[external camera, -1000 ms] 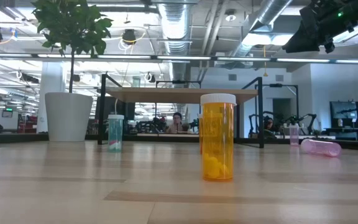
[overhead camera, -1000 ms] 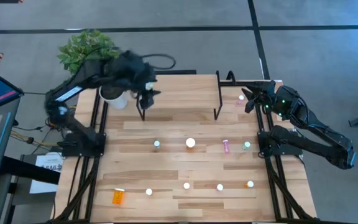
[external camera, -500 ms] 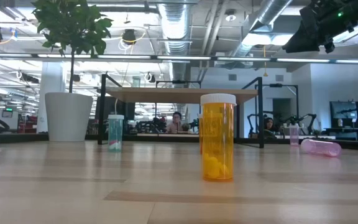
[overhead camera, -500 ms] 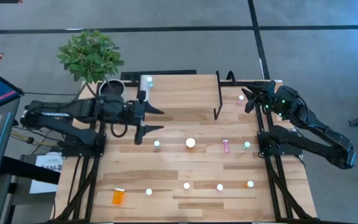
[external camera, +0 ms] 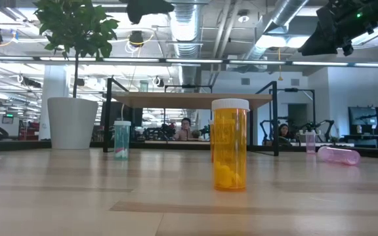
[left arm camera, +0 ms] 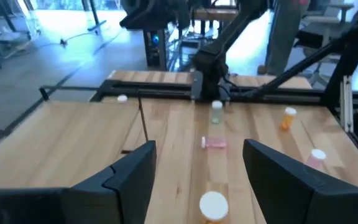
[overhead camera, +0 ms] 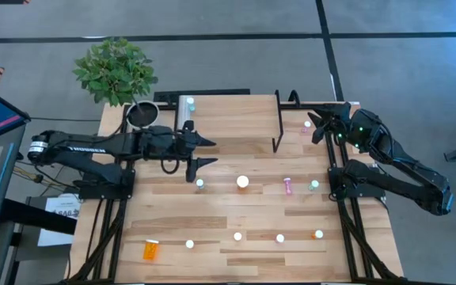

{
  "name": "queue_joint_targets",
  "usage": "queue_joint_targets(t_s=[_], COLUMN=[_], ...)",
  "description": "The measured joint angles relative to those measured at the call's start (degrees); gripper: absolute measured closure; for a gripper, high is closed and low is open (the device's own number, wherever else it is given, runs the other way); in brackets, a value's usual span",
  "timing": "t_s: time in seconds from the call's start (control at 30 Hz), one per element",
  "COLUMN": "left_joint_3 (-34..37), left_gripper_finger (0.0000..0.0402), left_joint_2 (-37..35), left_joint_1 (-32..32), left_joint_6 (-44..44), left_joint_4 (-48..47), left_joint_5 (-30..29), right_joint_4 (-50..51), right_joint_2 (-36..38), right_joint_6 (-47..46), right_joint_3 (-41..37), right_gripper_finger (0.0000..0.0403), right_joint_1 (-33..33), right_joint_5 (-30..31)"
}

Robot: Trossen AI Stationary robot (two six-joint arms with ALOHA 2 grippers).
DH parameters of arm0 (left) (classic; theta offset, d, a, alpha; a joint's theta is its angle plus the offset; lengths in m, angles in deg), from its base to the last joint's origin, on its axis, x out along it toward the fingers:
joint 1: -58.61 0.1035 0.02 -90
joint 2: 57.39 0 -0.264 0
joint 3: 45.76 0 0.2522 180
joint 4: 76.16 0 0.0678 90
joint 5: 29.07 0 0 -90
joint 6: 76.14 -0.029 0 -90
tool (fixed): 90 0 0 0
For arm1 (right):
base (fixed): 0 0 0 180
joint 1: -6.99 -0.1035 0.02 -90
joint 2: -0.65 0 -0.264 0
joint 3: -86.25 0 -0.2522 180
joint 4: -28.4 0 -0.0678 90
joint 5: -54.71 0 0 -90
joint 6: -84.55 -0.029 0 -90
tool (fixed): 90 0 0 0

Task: Pick and place medicine bottles onto shelf by color
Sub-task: Put the left blue pill bottle on the shelf aligned with the other blue pill bottle

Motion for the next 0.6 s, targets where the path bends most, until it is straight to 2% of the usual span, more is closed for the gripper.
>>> queue_joint_targets(t_s=[0.27,0.47,0.6], left_joint_3=[0.1,0.1,0.1], left_gripper_finger=[0.0173,0.0173,0.0187], left_joint_2=[4.0,7.5,8.8], left_joint_1=[0.0,0.2,-0.3], left_joint_6=[1.2,1.7,1.4], left_joint_4=[-1.5,3.4,5.1], left_joint_5=[1.7,2.2,5.8], right_joint_4=[0.0,0.0,0.0], right_joint_2=[0.0,0.0,0.0], right_joint_6=[0.0,0.1,0.2], right_joint_3=[0.0,0.0,0.0], right_gripper_finger=[0.0248,0.0248,0.0248], right_joint_1=[0.0,0.0,0.0], right_joint_5=[0.0,0.0,0.0])
